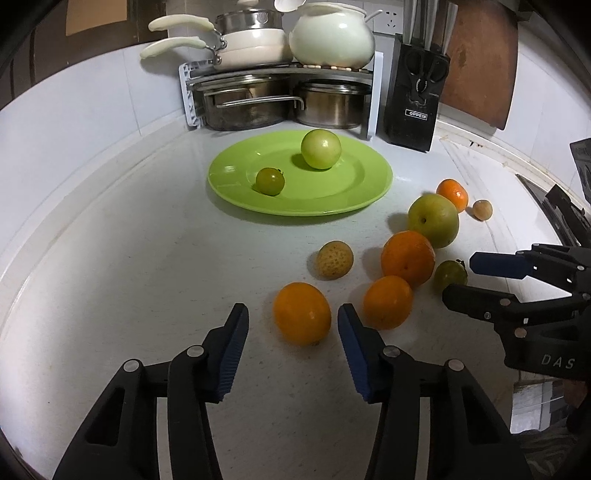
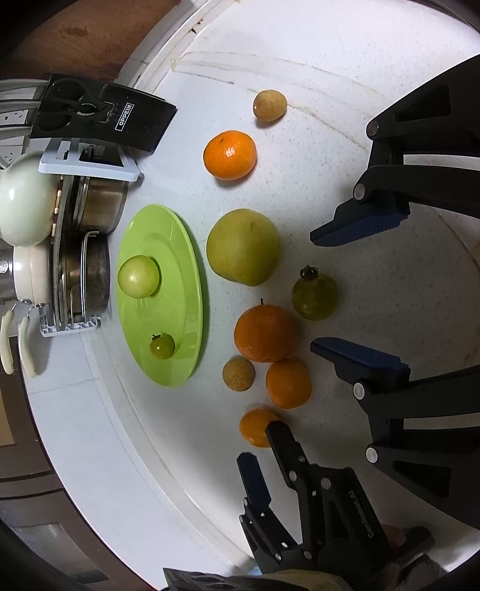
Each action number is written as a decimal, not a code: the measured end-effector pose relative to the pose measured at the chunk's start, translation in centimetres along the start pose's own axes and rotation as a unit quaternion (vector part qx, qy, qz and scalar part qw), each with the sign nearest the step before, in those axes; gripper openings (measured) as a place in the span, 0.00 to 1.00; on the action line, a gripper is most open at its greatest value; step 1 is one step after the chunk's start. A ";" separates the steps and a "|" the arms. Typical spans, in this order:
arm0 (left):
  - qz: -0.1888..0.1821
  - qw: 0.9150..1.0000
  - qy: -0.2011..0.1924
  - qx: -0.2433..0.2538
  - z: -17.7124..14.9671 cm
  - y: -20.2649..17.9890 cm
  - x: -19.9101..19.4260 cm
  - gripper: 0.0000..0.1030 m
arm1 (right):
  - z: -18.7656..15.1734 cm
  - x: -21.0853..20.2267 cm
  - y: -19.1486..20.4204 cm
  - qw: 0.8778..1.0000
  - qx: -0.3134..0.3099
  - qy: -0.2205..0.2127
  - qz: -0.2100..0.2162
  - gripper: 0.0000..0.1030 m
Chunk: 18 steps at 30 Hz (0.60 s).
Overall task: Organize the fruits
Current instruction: 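Close left tool on an orange while right tool grasps a dark-green tomato, then lift the orange with left tool while right tool lifts the tomato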
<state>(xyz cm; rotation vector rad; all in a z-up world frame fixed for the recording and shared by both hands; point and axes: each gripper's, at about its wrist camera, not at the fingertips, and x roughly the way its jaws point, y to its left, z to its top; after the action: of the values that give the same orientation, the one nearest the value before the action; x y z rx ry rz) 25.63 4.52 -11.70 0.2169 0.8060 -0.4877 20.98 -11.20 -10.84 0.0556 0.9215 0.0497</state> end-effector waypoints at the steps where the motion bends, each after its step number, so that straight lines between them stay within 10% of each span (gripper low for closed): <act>1: -0.002 1.000 0.002 -0.003 0.0 0.0 0.2 0.44 | 0.1 0.1 -0.1 1.000 0.001 0.001 0.001 0.50; 18: -0.008 1.000 0.013 -0.017 0.0 0.0 0.3 0.32 | 0.5 0.8 -0.2 1.000 -0.004 0.005 0.013 0.32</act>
<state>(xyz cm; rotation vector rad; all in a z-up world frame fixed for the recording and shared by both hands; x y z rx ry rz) 25.76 4.44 -11.93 0.1868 0.8420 -0.4866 21.86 -11.38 -11.23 0.0589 0.9312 0.0781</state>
